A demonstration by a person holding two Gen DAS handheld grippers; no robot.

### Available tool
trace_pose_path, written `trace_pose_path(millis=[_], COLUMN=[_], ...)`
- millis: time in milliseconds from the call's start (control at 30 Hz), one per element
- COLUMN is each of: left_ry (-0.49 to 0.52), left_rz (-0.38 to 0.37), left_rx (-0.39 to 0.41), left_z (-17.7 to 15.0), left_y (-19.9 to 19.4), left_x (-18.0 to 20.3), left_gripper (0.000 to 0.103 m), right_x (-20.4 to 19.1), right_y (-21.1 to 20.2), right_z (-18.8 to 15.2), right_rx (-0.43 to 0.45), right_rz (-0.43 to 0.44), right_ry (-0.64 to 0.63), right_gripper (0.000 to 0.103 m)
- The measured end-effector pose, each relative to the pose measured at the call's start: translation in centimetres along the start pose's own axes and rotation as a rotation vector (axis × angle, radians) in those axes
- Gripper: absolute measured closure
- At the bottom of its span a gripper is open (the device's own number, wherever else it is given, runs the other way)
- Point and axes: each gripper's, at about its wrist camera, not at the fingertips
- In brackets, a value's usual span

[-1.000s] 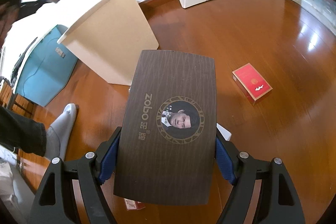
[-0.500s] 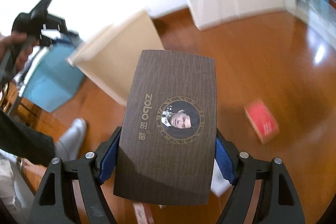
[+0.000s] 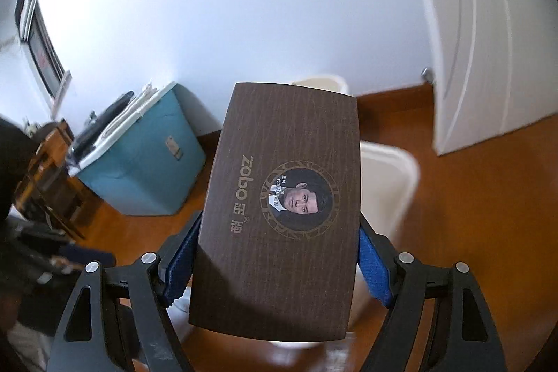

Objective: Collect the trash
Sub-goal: 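Drop the tape roll into the wastebasket with the left tool while the right tool drops the Zobo box, then grasp the red cigarette pack with the right tool while the left tool grasps the Simvastatin box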

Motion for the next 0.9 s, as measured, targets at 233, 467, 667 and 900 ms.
trace_pose_path(millis=[233,467,667,900], left_ry=[0.022,0.137,0.321,0.374], left_rz=[0.021,0.047,0.069,0.084], left_rx=[-0.040,-0.030,-0.055,-0.121], left_z=[-0.8,-2.2,-6.5,-8.4], left_y=[0.8,0.6,2.0,4.0], left_x=[0.6,3.9,8.2,9.2], left_gripper=[0.056,0.056,0.056,0.056], right_x=[1.5,10.8,22.7,26.1], right_y=[0.3,-11.8,-14.1,-9.6], right_z=[-2.1,-12.1,-21.1,-22.9], right_rx=[-0.034,0.015,-0.234,-0.458], right_rz=[0.000,-0.305,-0.535,-0.518], right_ry=[0.039,0.140,0.197,0.043], right_gripper=[0.017,0.001,0.001,0.001])
Point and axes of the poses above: each gripper's, at about its wrist camera, not at the fingertips, and y roughly the way its jaws point, x to its right, z to its top, and after that the axes turned 11 degrees about z, right-handed
